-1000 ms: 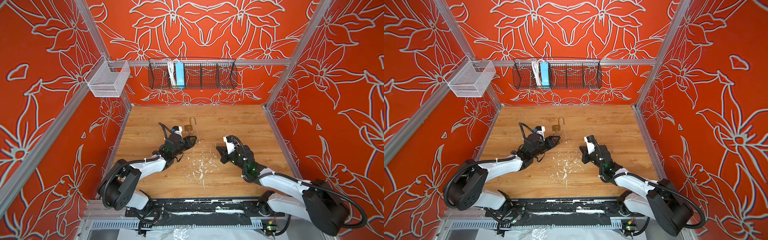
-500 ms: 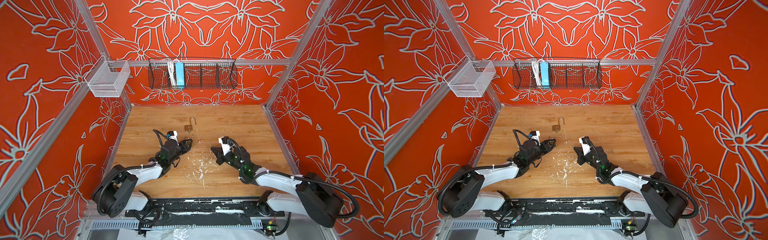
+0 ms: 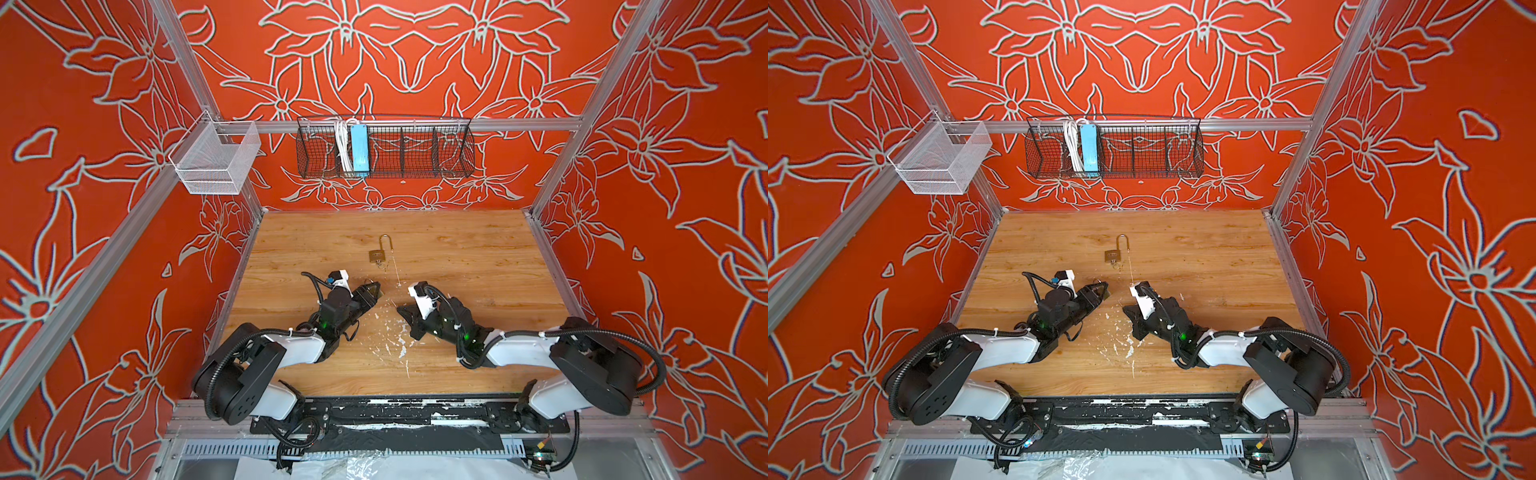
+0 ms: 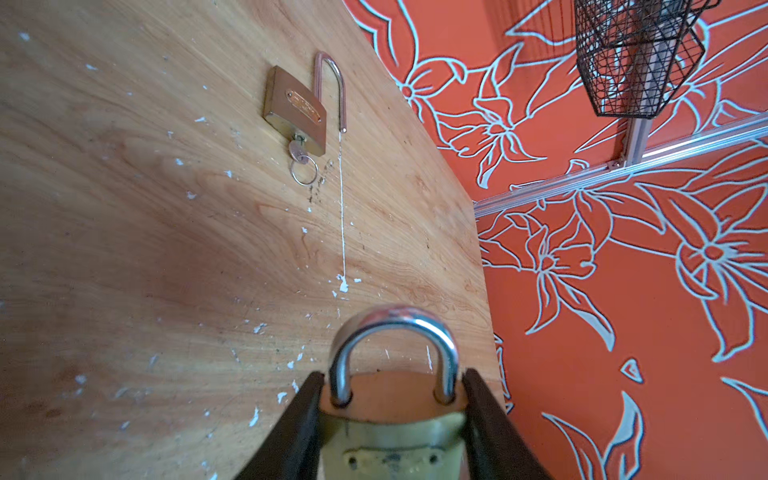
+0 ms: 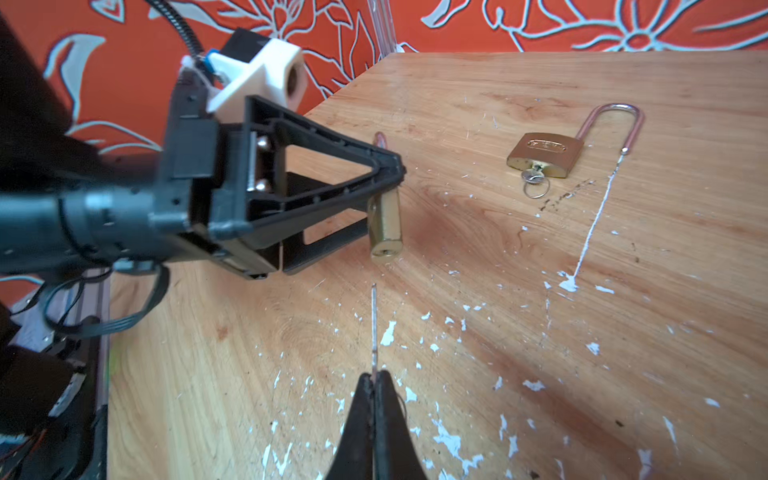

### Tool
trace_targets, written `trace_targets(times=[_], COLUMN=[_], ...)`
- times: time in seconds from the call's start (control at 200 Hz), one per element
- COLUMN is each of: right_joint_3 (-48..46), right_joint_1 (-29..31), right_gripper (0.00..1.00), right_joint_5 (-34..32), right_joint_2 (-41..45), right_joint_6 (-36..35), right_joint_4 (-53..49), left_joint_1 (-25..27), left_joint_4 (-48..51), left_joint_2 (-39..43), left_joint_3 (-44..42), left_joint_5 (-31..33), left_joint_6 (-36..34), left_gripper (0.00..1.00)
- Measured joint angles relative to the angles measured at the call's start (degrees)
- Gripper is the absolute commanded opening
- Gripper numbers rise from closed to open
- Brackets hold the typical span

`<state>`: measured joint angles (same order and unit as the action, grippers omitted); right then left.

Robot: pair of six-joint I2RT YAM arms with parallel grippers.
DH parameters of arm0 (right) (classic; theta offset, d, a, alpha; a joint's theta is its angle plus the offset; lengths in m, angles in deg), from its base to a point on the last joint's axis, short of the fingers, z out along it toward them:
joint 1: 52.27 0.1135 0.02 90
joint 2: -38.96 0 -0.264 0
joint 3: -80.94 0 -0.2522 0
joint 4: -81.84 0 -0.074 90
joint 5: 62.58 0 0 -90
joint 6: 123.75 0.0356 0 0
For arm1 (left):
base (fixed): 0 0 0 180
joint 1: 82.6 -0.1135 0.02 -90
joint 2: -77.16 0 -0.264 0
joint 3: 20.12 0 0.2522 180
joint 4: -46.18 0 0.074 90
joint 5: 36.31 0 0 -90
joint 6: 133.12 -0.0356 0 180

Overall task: Unlock with the key
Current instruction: 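Bring the padlock toward the key while the right gripper moves the key toward it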

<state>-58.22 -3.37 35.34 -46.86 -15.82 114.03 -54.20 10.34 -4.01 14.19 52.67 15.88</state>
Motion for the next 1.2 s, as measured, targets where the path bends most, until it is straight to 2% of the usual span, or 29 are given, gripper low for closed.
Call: trace_targets(times=[0.285,0.696,1.201], right_joint_3=[1.5,2.6,2.6], right_joint_1=[0.0,0.0,0.0], right_gripper=[0.0,0.0,0.0], right_joint_5=[0.5,2.0,1.2], right_joint_2=[-2.7,-3.3,-3.2], right_joint_6=[0.8,1.0,1.9], right_joint_4=[0.1,-0.6,-1.7], left_joint_1=[0.5,4.9,5.0], left_joint_4=[-0.7,-1.2,-3.7], left_joint_2=[0.5,1.2,-0.9], left_joint_3=[0.0,0.0,0.1], left_joint_5=[-0.1,2.4,1.1], left_joint_6=[-0.2,-2.4,-3.0], left_gripper=[0.0,0.0,0.0])
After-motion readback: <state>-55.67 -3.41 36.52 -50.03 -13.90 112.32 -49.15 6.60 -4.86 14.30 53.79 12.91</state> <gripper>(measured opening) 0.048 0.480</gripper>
